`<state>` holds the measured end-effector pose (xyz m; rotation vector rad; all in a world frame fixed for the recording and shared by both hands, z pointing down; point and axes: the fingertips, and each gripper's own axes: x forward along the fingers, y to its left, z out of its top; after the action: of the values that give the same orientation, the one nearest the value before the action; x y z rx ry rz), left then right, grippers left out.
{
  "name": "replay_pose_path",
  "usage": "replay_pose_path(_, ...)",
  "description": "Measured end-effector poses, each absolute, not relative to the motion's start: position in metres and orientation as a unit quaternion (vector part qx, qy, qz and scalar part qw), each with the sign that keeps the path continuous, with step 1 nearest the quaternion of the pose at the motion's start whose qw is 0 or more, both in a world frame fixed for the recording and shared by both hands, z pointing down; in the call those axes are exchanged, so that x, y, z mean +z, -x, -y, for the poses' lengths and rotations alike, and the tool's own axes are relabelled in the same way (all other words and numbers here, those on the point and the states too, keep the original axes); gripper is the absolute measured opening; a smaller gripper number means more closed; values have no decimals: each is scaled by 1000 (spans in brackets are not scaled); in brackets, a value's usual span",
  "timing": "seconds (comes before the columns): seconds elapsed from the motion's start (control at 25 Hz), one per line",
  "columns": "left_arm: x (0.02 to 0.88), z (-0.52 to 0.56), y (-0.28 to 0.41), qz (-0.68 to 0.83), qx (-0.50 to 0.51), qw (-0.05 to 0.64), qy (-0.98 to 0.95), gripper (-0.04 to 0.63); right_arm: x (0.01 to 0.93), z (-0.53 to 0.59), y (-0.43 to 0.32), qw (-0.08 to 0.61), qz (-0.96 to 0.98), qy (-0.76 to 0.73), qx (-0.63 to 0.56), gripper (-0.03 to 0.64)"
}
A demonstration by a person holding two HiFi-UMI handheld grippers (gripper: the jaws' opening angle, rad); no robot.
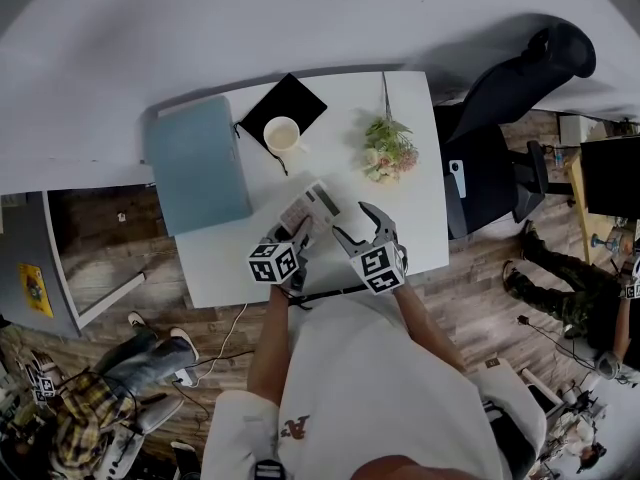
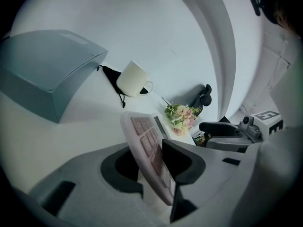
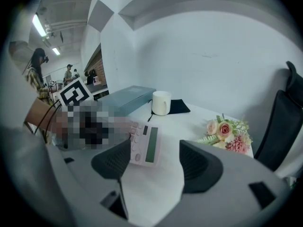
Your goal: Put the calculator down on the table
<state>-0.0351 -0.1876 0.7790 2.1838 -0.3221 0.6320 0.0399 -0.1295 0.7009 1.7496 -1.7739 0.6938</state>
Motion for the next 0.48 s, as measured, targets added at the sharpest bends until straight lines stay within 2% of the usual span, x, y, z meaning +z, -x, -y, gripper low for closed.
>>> replay_pose_path(0.48, 785, 186, 45, 137, 245, 451, -847, 152, 699, 130, -34, 274, 661, -650, 257, 322)
